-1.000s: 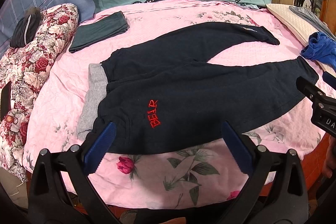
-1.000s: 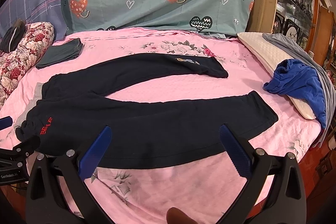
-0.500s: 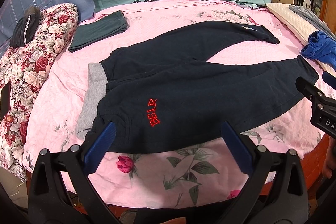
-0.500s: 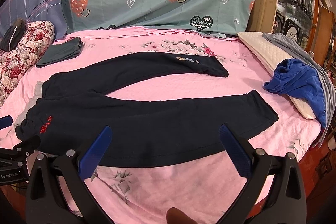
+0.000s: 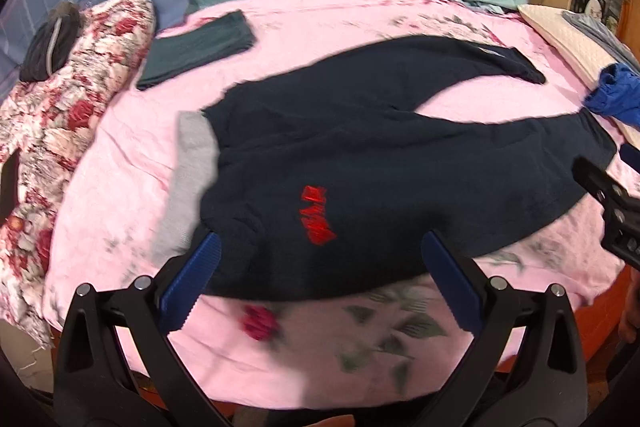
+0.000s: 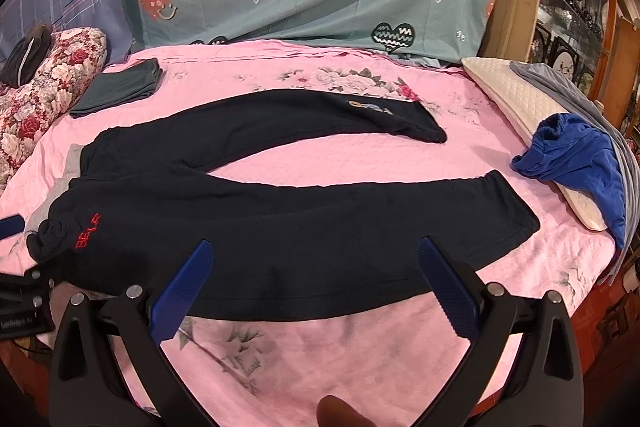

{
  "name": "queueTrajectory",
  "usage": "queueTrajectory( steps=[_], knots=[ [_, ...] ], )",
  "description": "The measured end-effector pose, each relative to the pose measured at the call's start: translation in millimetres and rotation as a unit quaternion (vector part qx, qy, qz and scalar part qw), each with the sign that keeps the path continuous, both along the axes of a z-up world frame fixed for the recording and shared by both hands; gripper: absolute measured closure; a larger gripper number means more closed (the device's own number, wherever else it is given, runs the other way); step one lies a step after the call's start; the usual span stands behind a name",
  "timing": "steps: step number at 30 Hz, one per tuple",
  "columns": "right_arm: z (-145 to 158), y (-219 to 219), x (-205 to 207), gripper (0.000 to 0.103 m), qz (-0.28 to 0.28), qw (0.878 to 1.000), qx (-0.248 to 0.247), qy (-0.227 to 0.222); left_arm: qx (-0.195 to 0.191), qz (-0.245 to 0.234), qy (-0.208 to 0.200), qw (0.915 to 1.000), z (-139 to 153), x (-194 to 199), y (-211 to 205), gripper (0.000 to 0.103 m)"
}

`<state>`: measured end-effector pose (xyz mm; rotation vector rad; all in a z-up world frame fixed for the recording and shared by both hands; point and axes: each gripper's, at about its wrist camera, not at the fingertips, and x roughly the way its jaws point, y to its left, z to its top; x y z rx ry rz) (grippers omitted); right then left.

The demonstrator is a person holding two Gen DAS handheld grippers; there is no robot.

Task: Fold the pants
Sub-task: 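Grasp the grey waistband with the left tool while the right tool pinches the waistband beside it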

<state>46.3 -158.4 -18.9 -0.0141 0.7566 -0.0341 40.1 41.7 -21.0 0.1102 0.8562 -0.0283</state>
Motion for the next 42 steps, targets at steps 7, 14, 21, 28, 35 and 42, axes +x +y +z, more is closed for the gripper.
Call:
queueTrajectory(
  steps=[7,14,21,28,35,42],
  knots=[
    [3.8,64.2,-1.4,0.001,0.144,0.989,0.013,-0.023,-0.047,0.112,-0.002,0.9925,13.3,41.7,129.4,0.002],
    [-4.0,177.9,-12.5,0.002,0.338,0.939,-0.016,-0.056,-0.137,0.114,0.039,0.9833,0.8,104.9,201.1,0.002],
    [-29.4,250.5,1.9,0.023,0.421,0.906,-0.046,-0.024,-0.137,0.061,0.083,0.9853,-31.0,161.0,189.6,0.002],
    [-51.0,282.6,16.8,0.076,0.434,0.9,-0.04,0.026,-0.15,0.037,0.106,0.9822,-57.6,194.0,184.4,0.028],
    [-21.9,291.8,25.6,0.092,0.429,0.903,-0.025,0.007,-0.192,0.005,0.059,0.9795,-33.5,205.3,189.2,0.093],
    [-5.9,328.0,24.6,0.092,0.462,0.887,-0.007,-0.02,-0.172,0.034,-0.013,0.9843,0.2,190.0,229.6,0.091]
  ],
)
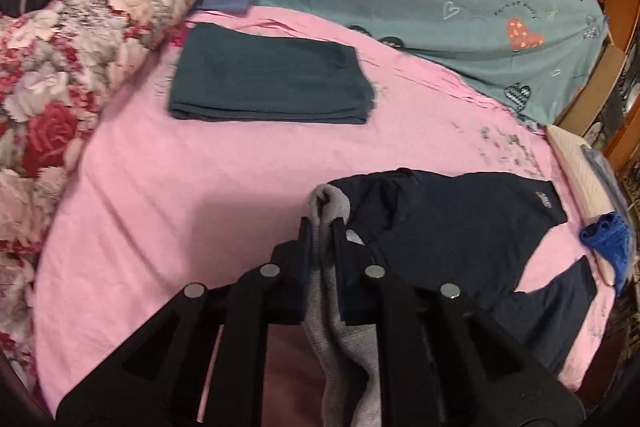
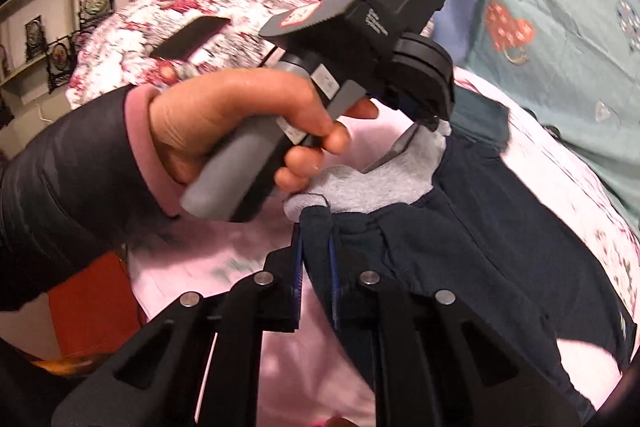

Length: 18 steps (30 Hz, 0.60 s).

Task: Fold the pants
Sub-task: 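Grasp the grey waistband with the left tool while the right tool pinches the waistband beside it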

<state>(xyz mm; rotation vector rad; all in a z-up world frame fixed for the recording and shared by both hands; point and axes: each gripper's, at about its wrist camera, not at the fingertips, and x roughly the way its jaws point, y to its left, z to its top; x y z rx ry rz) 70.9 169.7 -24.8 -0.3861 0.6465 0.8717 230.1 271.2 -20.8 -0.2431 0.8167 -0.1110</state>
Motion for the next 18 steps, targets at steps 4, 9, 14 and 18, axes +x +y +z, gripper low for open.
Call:
queueTrajectory(
  steps=[4,9,14,18],
  knots=[
    [-33.2,11.5,18.9,0.085,0.001,0.996,-0.009,0.089,0.103,0.063,0.046,0.9916,-32.3,3.0,22.2,0.079],
    [6.5,-56.3,47.8,0.025,0.004,0.989,0.084,0.12,0.056,0.061,0.03,0.9961,-14.2,-11.0,50.0,0.016],
    [30.7,-127.2,138.2,0.001,-0.063,0.986,0.097,0.117,0.015,-0.019,0.038,0.999,1.7,9.9,32.4,0.013],
    [11.4,-157.7,217.6,0.001,-0.107,0.989,0.005,0.1,-0.002,-0.067,0.078,0.9947,-16.5,29.4,14.9,0.013]
  ],
)
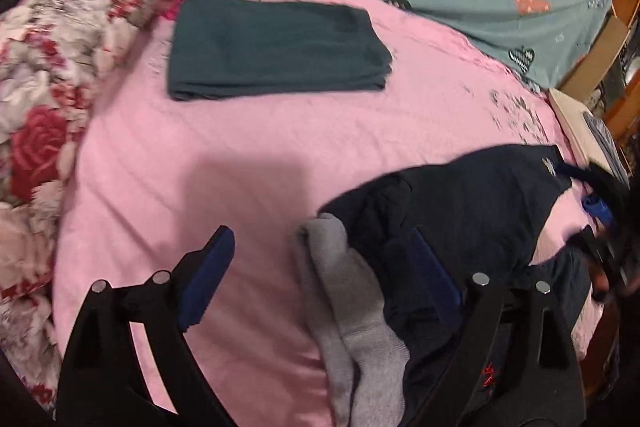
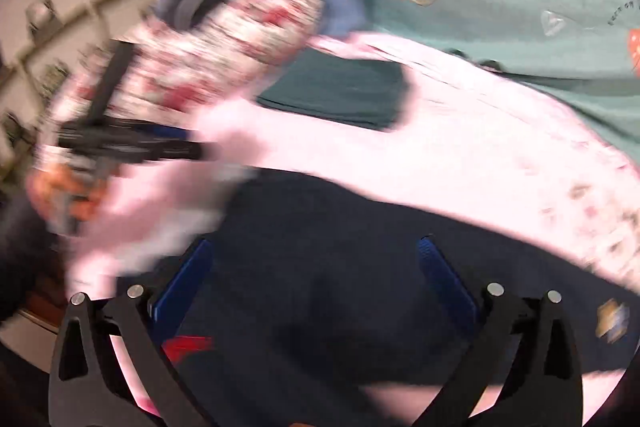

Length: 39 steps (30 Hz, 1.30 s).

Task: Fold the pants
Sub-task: 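Grasp the grey waistband with the left tool while the right tool pinches the waistband beside it, then lift the waistband with both tools and fold one leg over the other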

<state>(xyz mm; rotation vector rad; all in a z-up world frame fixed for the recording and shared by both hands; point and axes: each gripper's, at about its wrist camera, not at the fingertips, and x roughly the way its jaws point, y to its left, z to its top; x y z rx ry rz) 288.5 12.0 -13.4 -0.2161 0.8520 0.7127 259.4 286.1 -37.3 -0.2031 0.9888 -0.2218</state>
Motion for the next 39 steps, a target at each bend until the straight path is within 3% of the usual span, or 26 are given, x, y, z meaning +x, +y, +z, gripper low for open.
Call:
queueTrajectory(
  steps=[2,5,7,8,10,13,14,16,17,18,20,23,26,31,35,39],
  knots=[
    [-12.3,-10.0,31.6,0.001,-0.005,0.999,-0.031,0.005,-0.01,-0.016,0.022,0.9996,-10.3,6.7,-3.5,0.013],
    [-27.9,-19.1,65.5,0.004,-0.009,0.999,-0.035,0.038,-0.023,-0.025,0.049,0.9982,-25.4,15.4,-3.4,0.013],
    [-42.1,-18.7,83.0,0.016,0.004,0.996,-0.057,0.065,-0.035,-0.034,0.066,0.9966,-35.1,19.1,-2.4,0.015],
    [-47.6,-16.0,89.2,0.027,0.012,0.995,-0.068,0.076,-0.04,-0.037,0.072,0.9959,-38.3,20.4,-2.2,0.016],
    [-61.8,-8.7,96.2,0.034,0.034,0.989,-0.098,0.102,-0.043,-0.044,0.075,0.9953,-41.7,21.1,-3.2,0.018],
    [-73.0,-0.5,97.0,0.036,0.06,0.985,-0.126,0.098,-0.039,-0.067,0.077,0.994,-41.2,22.8,-9.7,0.027],
    [-74.9,1.7,95.9,0.04,0.065,0.985,-0.131,0.089,-0.036,-0.074,0.079,0.9934,-41.7,24.4,-12.5,0.038],
    [-72.9,2.3,92.3,0.063,0.075,0.987,-0.118,0.083,-0.024,-0.083,0.081,0.9929,-42.3,27.6,-19.0,0.051],
    [-70.3,3.5,90.5,0.09,0.072,0.987,-0.125,0.073,-0.024,-0.088,0.08,0.9926,-41.1,28.2,-21.5,0.063],
    [-66.1,4.4,86.3,0.098,0.068,0.986,-0.138,0.057,-0.026,-0.089,0.075,0.9928,-38.4,27.3,-22.1,0.067],
    [-58.5,2.3,77.4,0.099,0.069,0.986,-0.144,0.038,-0.023,-0.091,0.061,0.9937,-29.8,23.6,-23.8,0.075],
    [-25.4,-16.5,51.0,0.1,0.064,0.992,-0.11,0.003,-0.013,-0.088,0.028,0.9956,-10.7,10.6,-22.8,0.089],
    [4.5,-34.6,18.6,0.1,0.068,0.994,-0.082,-0.021,-0.022,-0.093,-0.007,0.9954,10.1,-9.3,-19.8,0.091],
    [39.2,-67.9,-70.8,0.1,0.1,0.993,-0.053,-0.041,-0.039,-0.126,-0.065,0.9891,40.7,-64.4,-25.6,0.091],
    [24.2,-86.4,-150.2,0.1,0.117,0.992,-0.043,-0.027,-0.05,-0.153,-0.103,0.9815,47.1,-117.6,-35.8,0.09],
    [-21.2,-88.5,-196.3,0.1,0.119,0.992,-0.036,0.008,-0.064,-0.149,-0.096,0.9821,23.8,-152.1,-35.8,0.09]
  ],
)
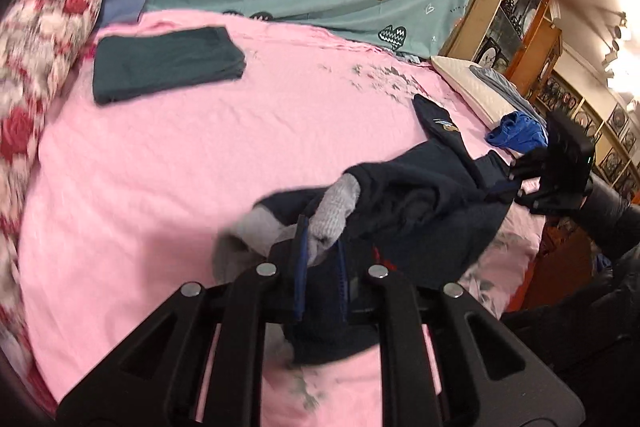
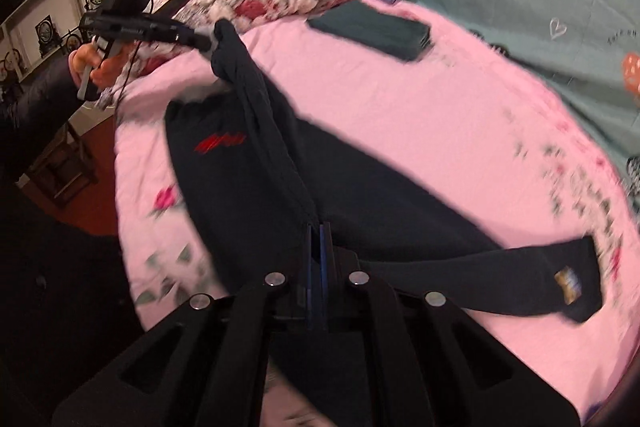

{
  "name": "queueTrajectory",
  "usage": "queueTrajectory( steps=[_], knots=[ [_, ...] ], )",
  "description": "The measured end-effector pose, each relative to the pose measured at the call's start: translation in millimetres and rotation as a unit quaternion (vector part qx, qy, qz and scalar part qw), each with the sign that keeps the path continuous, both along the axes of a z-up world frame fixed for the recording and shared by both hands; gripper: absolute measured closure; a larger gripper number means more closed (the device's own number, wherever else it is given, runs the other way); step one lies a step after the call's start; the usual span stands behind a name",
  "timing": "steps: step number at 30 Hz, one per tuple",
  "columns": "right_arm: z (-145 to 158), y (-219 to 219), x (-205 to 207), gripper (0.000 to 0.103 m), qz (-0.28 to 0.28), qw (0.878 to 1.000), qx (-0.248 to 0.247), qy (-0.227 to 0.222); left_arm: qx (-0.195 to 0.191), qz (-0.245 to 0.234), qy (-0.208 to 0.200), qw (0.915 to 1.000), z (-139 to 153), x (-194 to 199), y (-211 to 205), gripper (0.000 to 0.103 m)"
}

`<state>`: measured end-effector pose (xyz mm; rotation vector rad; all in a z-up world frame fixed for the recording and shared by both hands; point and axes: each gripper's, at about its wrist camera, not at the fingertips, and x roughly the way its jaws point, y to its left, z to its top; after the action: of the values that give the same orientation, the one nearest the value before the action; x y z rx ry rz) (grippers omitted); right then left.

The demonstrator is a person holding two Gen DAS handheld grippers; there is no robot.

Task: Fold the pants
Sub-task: 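Lift the waistband with both tools and fold one leg over the other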

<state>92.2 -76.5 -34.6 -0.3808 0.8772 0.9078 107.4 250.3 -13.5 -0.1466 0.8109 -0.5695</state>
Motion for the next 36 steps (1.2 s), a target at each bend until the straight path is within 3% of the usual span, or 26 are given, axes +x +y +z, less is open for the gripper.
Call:
queueTrajectory(
  steps=[5,10,11,12,13,14,16,19,21,24,29,31,33,36],
  knots=[
    [-40.2,1.7,-14.1,0.099,-0.041,0.999,0.01,0.01,-0.004,0.027,0.041,0.9988,-41.3,-20.5,4.1,0.085],
    [-22.0,0.8,-24.3,0.093,-0.035,0.999,0.025,0.006,0.007,0.058,0.038,0.9975,-41.0,-39.9,15.3,0.075],
    [-14.0,-0.3,-27.9,0.086,-0.028,0.999,0.04,0.0,0.005,0.069,0.036,0.9969,-39.0,-44.1,20.5,0.064],
    [-4.3,-1.4,-32.7,0.065,-0.028,0.998,0.052,-0.017,-0.003,0.079,0.034,0.9963,-36.4,-47.5,25.0,0.05],
    [1.9,0.3,-36.0,0.054,-0.032,0.997,0.057,-0.035,-0.02,0.092,0.03,0.9951,-34.0,-52.5,30.3,0.044],
    [7.7,4.8,-39.5,0.048,-0.028,0.996,0.063,-0.055,-0.04,0.1,0.026,0.9938,-32.2,-56.3,34.7,0.034],
    [9.5,14.7,-40.6,0.048,-0.011,0.996,0.069,-0.063,-0.088,0.108,0.031,0.9897,-34.1,-60.3,38.4,0.026],
    [2.0,37.4,-38.6,0.048,0.009,0.995,0.058,-0.079,-0.131,0.102,0.057,0.9845,-45.3,-54.9,31.3,0.024],
    [-5.2,53.4,-33.4,0.048,0.016,0.995,0.047,-0.088,-0.135,0.096,0.076,0.9832,-55.8,-48.8,22.0,0.024],
    [-10.5,81.8,-28.6,0.052,0.032,0.994,0.056,-0.088,-0.131,0.098,0.075,0.9836,-62.1,-43.5,15.0,0.024],
    [-15.0,137.7,-33.4,0.053,0.068,0.99,0.051,-0.112,-0.174,0.11,0.071,0.9761,-61.2,-46.3,25.8,0.025],
    [-17.2,159.0,-34.7,0.067,0.07,0.988,0.029,-0.134,-0.177,0.124,0.064,0.9742,-59.6,-51.2,32.8,0.025],
    [-18.2,174.8,-28.9,0.087,0.074,0.991,0.016,-0.114,-0.186,0.144,0.06,0.9702,-58.4,-58.0,43.6,0.025],
    [-12.0,186.3,-23.7,0.091,0.064,0.992,0.007,-0.111,-0.201,0.184,0.054,0.9606,-56.4,-70.4,65.5,0.025]
  ],
)
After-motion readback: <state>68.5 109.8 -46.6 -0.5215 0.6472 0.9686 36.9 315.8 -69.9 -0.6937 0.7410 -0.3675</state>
